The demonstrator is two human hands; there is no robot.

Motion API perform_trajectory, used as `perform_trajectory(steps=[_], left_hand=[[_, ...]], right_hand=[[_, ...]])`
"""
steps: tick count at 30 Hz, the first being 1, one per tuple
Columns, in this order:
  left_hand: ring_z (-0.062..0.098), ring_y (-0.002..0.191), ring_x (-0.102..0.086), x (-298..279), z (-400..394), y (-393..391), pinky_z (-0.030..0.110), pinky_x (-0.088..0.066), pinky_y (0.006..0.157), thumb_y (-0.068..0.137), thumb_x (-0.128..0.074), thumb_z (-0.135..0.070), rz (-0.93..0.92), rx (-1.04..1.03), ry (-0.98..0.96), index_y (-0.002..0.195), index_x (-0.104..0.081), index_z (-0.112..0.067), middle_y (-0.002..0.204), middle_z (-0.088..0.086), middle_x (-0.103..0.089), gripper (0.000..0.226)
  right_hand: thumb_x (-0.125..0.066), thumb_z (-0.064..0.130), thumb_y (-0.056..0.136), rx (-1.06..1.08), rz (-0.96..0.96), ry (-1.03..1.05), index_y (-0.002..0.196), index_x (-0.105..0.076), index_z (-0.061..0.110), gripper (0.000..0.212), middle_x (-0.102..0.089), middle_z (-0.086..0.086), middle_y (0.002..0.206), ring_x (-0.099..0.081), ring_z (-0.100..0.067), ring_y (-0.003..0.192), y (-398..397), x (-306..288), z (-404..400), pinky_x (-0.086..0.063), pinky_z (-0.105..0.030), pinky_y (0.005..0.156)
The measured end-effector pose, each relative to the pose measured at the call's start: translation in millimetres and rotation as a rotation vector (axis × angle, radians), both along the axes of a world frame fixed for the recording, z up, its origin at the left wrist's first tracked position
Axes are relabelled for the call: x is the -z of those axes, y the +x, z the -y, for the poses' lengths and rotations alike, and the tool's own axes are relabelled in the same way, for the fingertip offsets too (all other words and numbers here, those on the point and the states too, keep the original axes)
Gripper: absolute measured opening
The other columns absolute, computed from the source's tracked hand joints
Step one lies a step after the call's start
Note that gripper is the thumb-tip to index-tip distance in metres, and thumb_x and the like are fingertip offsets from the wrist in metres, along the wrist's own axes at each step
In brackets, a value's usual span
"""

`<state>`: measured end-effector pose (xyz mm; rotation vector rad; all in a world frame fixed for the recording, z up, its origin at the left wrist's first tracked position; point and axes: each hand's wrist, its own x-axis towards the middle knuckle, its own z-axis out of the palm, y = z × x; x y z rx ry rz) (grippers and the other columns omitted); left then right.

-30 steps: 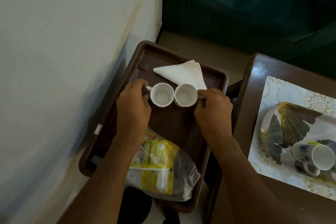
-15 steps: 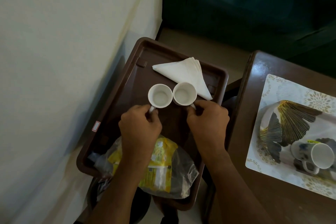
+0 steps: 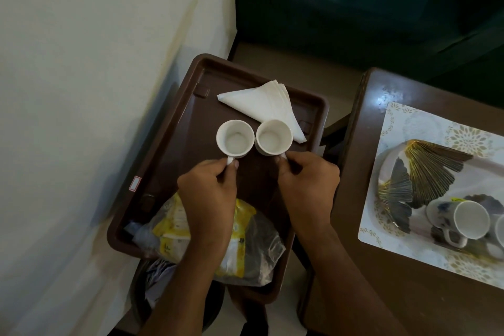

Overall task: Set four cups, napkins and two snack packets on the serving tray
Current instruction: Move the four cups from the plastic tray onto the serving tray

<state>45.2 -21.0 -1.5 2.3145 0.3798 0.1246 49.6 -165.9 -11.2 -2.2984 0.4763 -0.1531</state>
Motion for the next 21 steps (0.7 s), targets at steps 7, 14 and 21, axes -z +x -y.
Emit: perform_trajectory(steps=[7, 14, 21], left_hand=[[0.015, 0.062, -0.069, -17.8, 30.6, -14.2, 0.041, -0.059, 0.059, 0.092, -0.077, -0.014, 0.042, -0.05, -0.049, 0.095, -0.083, -0.006, 0.072, 0.001, -0.075, 0.01], [0.01, 0.061, -0.065, -37.9, 80.7, -31.7, 0.029, -0.055, 0.058, 0.092, -0.076, -0.013, 0.085, 0.006, -0.032, 0.094, -0.083, -0.007, 0.071, -0.001, -0.073, 0.009], [0.009, 0.063, -0.067, -52.4, 160.5, -47.1, 0.021, -0.053, 0.059, 0.093, -0.076, -0.015, 0.115, 0.105, -0.014, 0.098, -0.083, -0.007, 0.075, 0.001, -0.076, 0.011]], right_hand=[[-0.08, 0.014, 0.086, 0.02, 0.108, 0.004, 0.088, -0.083, 0.013, 0.004, -0.077, 0.0, 0.074, -0.068, -0.012, 0.064, -14.5, -18.3, 29.7, -0.058, -0.034, 0.062], [-0.077, 0.015, 0.087, 0.05, 0.135, -0.001, 0.084, -0.082, 0.01, 0.008, -0.076, -0.003, 0.073, -0.067, -0.017, 0.063, -35.2, -38.2, 85.7, -0.058, -0.037, 0.062], [-0.08, 0.018, 0.085, 0.121, 0.149, -0.065, 0.084, -0.083, 0.014, 0.005, -0.077, -0.001, 0.072, -0.066, -0.014, 0.061, -60.8, -56.4, 165.2, -0.043, -0.015, 0.06]])
